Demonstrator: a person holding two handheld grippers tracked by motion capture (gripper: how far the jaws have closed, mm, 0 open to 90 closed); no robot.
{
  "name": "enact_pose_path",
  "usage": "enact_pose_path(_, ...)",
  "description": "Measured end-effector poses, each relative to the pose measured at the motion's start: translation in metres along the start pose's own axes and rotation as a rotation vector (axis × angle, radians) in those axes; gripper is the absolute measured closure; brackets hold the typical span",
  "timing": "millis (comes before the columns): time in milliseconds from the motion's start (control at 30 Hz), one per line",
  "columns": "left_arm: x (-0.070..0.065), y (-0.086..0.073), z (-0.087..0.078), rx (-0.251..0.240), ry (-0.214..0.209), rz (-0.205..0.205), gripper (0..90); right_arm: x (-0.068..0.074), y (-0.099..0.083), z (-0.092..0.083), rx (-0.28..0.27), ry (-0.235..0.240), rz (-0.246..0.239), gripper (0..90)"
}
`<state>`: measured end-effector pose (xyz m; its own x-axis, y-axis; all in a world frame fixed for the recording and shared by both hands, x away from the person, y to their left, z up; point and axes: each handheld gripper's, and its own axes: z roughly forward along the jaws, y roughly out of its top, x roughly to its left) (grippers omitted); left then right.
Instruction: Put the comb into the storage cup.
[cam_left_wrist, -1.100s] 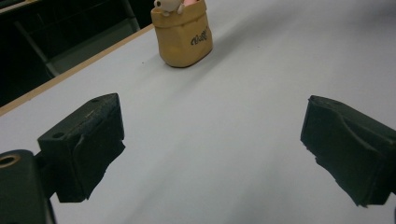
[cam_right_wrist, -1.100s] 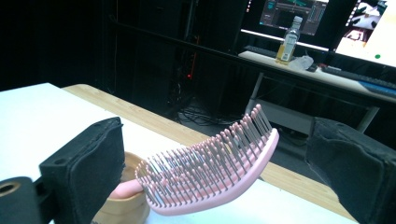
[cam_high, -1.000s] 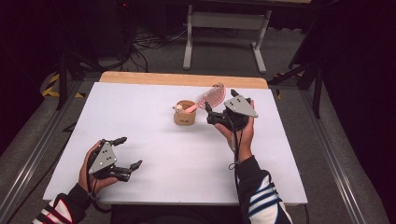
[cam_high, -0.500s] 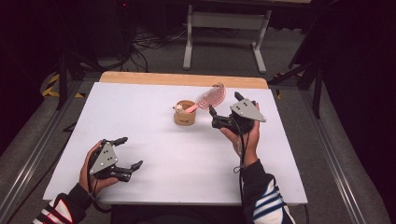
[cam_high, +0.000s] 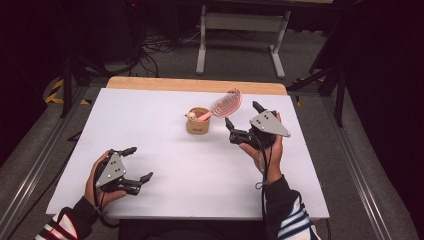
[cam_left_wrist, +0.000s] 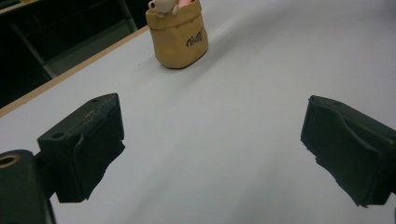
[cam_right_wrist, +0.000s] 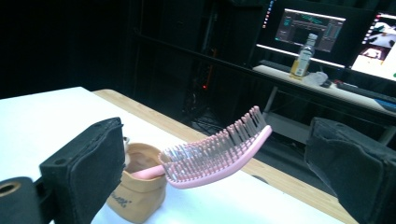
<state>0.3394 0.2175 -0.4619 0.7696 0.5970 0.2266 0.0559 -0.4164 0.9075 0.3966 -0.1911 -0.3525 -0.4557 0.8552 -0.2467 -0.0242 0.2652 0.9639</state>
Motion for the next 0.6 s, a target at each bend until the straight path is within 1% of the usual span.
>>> enact_pose_path(67,0.000,0.000,0.000,0.001,0.000,0.002,7.2,0.001,0.000,-0.003,0.003,0.002,-0.016,5.8)
enact_pose_path(133,0.000,0.000,0.000,0.000,0.000,0.001,7.2,0.002,0.000,-0.005,-0.002,0.012,-0.011,5.8)
enact_pose_path(233,0.000,0.000,0.000,-0.001,-0.001,0.000,7.2,0.004,0.000,-0.008,0.002,0.016,-0.025,5.8)
enact_pose_path(333,0.001,0.000,-0.001,-0.002,0.001,0.002,7.2,0.004,-0.001,-0.009,-0.003,0.022,-0.021,5.8)
enact_pose_path(367,0.001,0.000,-0.001,-0.006,0.005,0.001,7.2,0.006,-0.001,-0.011,-0.001,0.016,-0.033,5.8)
enact_pose_path(400,0.001,0.000,-0.002,-0.005,0.005,0.000,7.2,0.006,-0.001,-0.011,-0.001,0.016,-0.033,5.8)
enact_pose_path(433,0.001,0.000,-0.002,-0.006,0.006,0.001,7.2,0.007,-0.001,-0.012,-0.005,0.030,-0.031,5.9)
enact_pose_path(500,0.001,0.000,-0.002,-0.005,0.005,0.002,7.2,0.008,-0.001,-0.013,-0.007,0.033,-0.032,5.9)
enact_pose_path(533,0.001,0.000,-0.002,-0.005,0.006,0.002,7.2,0.010,-0.001,-0.014,-0.005,0.033,-0.044,5.9)
enact_pose_path(600,0.001,0.000,-0.002,-0.004,0.005,0.003,7.2,0.012,-0.001,-0.014,-0.007,0.039,-0.047,5.9)
